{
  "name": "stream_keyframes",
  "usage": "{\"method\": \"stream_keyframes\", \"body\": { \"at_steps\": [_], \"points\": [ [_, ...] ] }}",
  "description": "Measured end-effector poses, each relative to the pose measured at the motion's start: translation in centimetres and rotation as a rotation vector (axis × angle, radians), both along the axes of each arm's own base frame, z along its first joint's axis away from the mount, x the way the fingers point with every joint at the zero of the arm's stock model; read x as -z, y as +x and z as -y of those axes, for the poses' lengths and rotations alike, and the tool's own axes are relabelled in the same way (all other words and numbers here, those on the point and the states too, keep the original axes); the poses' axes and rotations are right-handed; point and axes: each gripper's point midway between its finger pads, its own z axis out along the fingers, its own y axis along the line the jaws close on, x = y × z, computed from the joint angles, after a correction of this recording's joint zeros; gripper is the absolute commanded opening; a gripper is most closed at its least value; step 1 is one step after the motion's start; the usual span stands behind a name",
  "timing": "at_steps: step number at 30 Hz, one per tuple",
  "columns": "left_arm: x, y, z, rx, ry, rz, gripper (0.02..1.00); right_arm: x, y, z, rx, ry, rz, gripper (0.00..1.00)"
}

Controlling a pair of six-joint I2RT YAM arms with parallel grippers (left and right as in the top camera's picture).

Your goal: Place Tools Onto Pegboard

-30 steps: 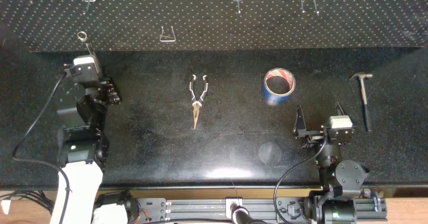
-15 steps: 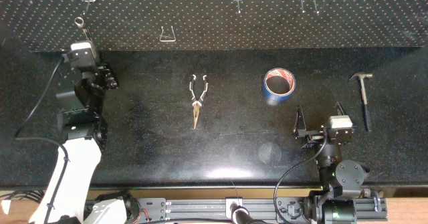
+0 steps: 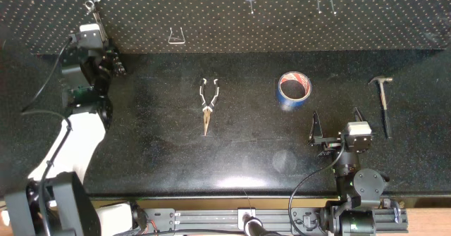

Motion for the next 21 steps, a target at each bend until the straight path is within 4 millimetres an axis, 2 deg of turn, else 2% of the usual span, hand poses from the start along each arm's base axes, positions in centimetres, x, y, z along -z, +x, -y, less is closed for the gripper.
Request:
{"method": "stream_keyframes", "body": {
  "at_steps": [1, 5, 7, 8, 9, 10, 12, 14, 15, 16, 17, 19, 20, 21],
  "points": [
    [-0.2, 0.7, -0.1, 0.001, 0.000, 0.003, 0.985, 0.0, 0.0, 0.0, 0.000, 0.000, 0.000, 0.974],
    [-1.2, 1.6, -0.2, 0.007, 0.001, 0.025, 0.993, 0.0, 0.0, 0.0, 0.000, 0.000, -0.001, 0.974],
    [0.0, 1.0, 0.6, 0.041, -0.032, -0.060, 0.996, 0.0, 0.0, 0.0, 0.000, 0.000, 0.000, 0.976],
    [3.1, -1.1, 1.7, 0.063, -0.082, -0.237, 0.993, 0.0, 0.0, 0.0, 0.000, 0.000, 0.000, 0.976],
    [5.1, -3.4, 3.4, 0.079, -0.129, -0.384, 0.993, 0.0, 0.0, 0.0, 0.000, 0.000, -0.001, 0.976],
    [7.2, -6.7, 6.5, 0.123, -0.164, -0.565, 0.993, 0.0, 0.0, 0.0, 0.000, 0.000, -0.001, 0.976],
    [8.0, -11.0, 12.4, 0.232, -0.170, -0.759, 0.993, 0.0, 0.0, 0.0, 0.000, 0.000, 0.000, 0.976],
    [8.1, -14.3, 15.3, 0.177, -0.199, -0.898, 0.993, 0.0, 0.0, 0.0, 0.000, 0.000, -0.001, 0.976],
    [7.5, -15.2, 16.4, 0.142, -0.212, -0.936, 0.993, 0.0, 0.0, 0.0, 0.000, 0.000, 0.000, 0.976],
    [5.8, -15.2, 18.9, 0.119, -0.249, -0.928, 0.993, 0.0, 0.0, 0.0, 0.000, 0.000, -0.002, 0.974],
    [4.5, -14.9, 20.2, 0.088, -0.275, -0.930, 0.993, 0.0, 0.0, 0.0, 0.000, 0.000, -0.001, 0.976],
    [3.4, -14.3, 21.1, 0.021, -0.245, -0.987, 0.993, 0.0, 0.0, 0.0, 0.000, 0.000, -0.001, 0.976],
    [4.2, -13.6, 21.8, -0.011, -0.215, -1.026, 0.993, 0.0, 0.0, 0.0, 0.000, 0.000, 0.000, 0.976],
    [5.2, -13.9, 21.7, -0.029, -0.193, -1.072, 0.993, 0.0, 0.0, 0.0, 0.000, 0.000, 0.000, 0.976]
  ]
}}
